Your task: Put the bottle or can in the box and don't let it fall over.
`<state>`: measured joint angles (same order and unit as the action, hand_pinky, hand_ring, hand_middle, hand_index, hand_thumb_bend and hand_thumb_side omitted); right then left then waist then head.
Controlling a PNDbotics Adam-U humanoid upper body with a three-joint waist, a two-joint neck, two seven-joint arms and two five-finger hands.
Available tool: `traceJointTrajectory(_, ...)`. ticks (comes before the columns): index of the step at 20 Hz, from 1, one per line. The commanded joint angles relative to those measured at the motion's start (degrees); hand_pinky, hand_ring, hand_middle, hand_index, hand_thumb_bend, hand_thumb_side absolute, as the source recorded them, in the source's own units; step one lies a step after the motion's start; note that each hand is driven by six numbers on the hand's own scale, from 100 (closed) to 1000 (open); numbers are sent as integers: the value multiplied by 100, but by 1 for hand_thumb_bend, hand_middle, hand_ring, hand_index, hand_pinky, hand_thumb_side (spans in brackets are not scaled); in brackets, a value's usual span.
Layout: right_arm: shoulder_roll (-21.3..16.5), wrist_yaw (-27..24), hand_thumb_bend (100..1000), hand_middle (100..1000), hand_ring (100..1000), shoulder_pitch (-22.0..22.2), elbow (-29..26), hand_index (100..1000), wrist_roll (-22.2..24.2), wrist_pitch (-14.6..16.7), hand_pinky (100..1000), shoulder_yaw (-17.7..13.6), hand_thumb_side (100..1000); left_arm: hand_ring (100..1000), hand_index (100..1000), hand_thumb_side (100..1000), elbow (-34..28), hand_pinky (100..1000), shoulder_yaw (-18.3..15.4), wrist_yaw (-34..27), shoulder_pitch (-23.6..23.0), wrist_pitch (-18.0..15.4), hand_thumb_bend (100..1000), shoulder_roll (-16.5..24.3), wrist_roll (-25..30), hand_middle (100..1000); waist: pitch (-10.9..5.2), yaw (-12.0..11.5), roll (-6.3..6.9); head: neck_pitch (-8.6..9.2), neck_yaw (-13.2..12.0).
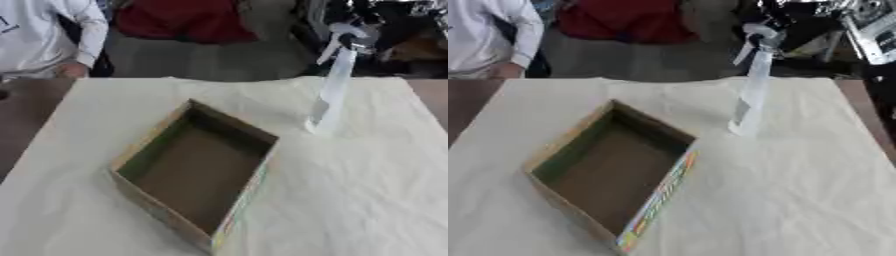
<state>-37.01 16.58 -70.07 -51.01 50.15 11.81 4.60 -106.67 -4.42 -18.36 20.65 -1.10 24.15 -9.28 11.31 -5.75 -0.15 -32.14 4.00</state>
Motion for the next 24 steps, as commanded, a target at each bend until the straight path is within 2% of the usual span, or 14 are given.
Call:
traceJointTrajectory(1, -111, 128, 100, 856, 901, -144, -23, 884, 30, 24, 895, -36, 187, 719, 852, 649, -73, 712, -36, -1, 34, 3, 237, 159, 4, 714, -108, 6, 11, -19, 20)
traceJointTrajectory(4, -104, 194, 100, 856, 901, -142, -13, 884, 42, 42, 895, -44, 187, 719, 852, 649, -73, 712, -34, -3, 31, 3, 237, 157, 5, 714, -104, 5, 11, -19, 21)
traceJointTrajectory(5, -104, 209, 100, 853, 883, -140, -9, 883, 52, 45, 884, -41, 138, 719, 849, 649, -73, 712, -35, -2, 29, 3, 237, 157, 5, 708, -101, 5, 11, -19, 21)
traceJointTrajectory(6, -104, 225, 100, 854, 884, -139, -5, 886, 68, 47, 883, -40, 126, 719, 848, 648, -73, 712, -36, -1, 27, 3, 237, 158, 5, 706, -98, 6, 11, -21, 22)
traceJointTrajectory(19, -66, 306, 100, 858, 895, -120, 29, 886, 182, 101, 873, -20, 126, 721, 840, 650, -80, 712, -40, 6, 25, 9, 237, 146, 7, 694, -66, 1, 12, -13, 39)
traceJointTrajectory(24, -41, 331, 100, 857, 901, -119, 25, 884, 161, 114, 866, -10, 100, 721, 837, 653, -80, 713, -34, 1, 25, 15, 234, 133, 23, 691, -48, -6, 9, -8, 47)
